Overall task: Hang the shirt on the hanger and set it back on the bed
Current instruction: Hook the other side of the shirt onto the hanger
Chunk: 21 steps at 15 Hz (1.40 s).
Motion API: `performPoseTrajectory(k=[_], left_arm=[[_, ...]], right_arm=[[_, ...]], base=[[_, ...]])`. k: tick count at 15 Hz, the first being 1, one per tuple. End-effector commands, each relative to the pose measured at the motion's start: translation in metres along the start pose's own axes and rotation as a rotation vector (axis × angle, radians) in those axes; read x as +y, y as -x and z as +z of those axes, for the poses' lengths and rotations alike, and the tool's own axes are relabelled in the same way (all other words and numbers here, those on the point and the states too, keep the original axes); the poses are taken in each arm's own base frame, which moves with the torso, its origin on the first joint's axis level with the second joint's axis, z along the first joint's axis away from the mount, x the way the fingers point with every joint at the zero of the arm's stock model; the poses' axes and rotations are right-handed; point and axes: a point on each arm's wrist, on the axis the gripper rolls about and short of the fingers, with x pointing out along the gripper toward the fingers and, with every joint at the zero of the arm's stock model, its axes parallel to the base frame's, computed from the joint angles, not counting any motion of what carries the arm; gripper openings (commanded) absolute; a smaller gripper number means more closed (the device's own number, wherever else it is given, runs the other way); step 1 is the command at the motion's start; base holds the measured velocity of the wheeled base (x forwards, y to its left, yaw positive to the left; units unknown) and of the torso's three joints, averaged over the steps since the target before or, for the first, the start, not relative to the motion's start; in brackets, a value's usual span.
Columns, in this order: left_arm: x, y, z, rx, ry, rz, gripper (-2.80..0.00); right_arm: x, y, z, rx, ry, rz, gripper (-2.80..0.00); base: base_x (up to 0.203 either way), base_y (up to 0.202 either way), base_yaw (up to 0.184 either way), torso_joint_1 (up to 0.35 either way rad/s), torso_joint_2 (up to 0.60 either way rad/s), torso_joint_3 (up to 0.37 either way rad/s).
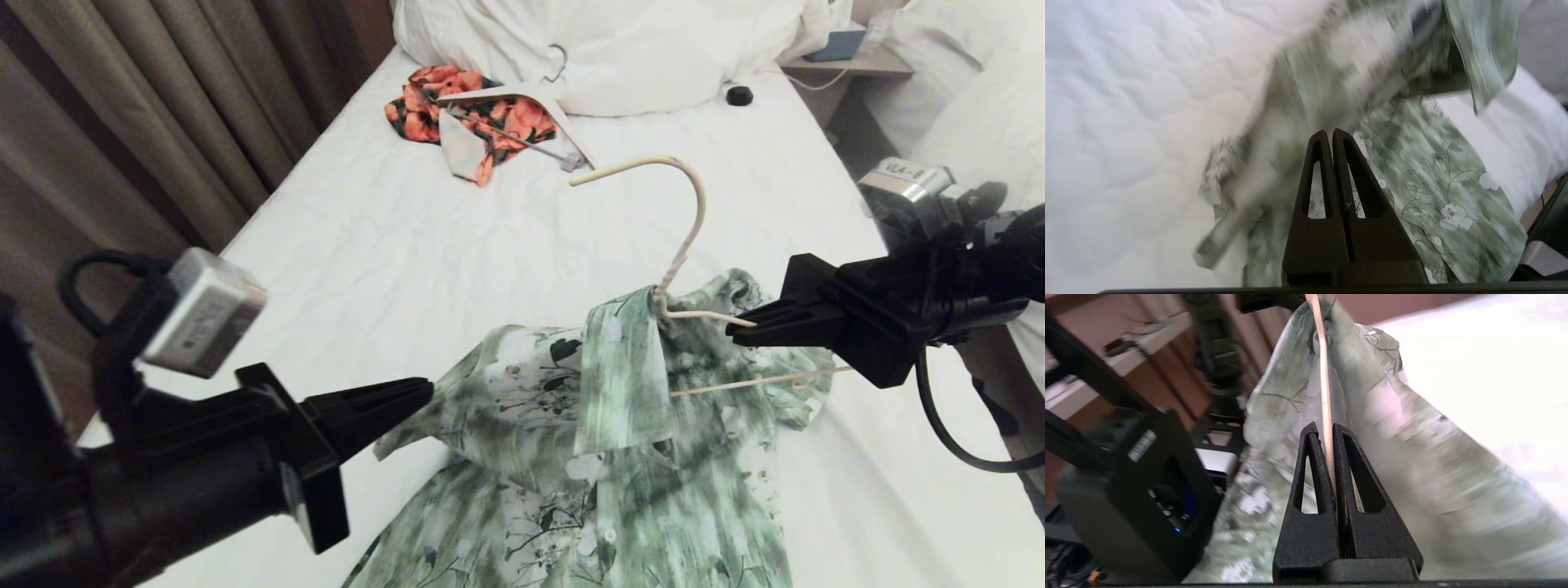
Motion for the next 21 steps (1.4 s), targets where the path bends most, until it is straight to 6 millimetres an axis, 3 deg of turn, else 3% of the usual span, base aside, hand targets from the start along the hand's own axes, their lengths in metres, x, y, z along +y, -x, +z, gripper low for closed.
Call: performPoseTrajectory(k=[1, 4, 6, 7, 11, 17, 21], left_arm=[[0.004, 0.035, 0.005, -0.085, 0.007, 0.015, -2.80], [0.005, 0.068, 0.004, -0.099, 0.008, 0.016, -2.80], [0.005, 0.072, 0.009, -0.088, 0.006, 0.011, -2.80], [0.004, 0.069, 0.011, -0.087, 0.004, 0.004, 0.00], [-0.003, 0.042, 0.019, -0.031, -0.022, -0.096, 0.00], [-0.010, -0.034, 0.030, -0.018, -0.069, -0.159, 0.00], [-0.014, -0.061, 0.023, 0.014, -0.072, -0.170, 0.00]], right_arm=[[0.004, -0.013, 0.006, -0.010, 0.020, 0.048, -2.80], [0.012, -0.019, 0.015, -0.012, 0.028, 0.069, -2.80], [0.016, -0.021, 0.019, -0.012, 0.029, 0.077, -2.80], [0.016, -0.021, 0.019, -0.012, 0.026, 0.079, -2.80], [0.014, -0.022, 0.017, -0.011, 0.022, 0.080, -2.80], [0.010, -0.022, 0.015, -0.010, 0.023, 0.077, -2.80], [0.011, -0.022, 0.017, -0.011, 0.029, 0.076, -2.80]], base=[[0.000, 0.000, 0.000, 0.000, 0.00, 0.000], [0.000, 0.000, 0.000, 0.000, 0.00, 0.000], [0.000, 0.000, 0.000, 0.000, 0.00, 0.000], [0.000, 0.000, 0.000, 0.000, 0.00, 0.000], [0.000, 0.000, 0.000, 0.000, 0.00, 0.000], [0.000, 0.000, 0.000, 0.000, 0.00, 0.000], [0.000, 0.000, 0.000, 0.000, 0.00, 0.000]])
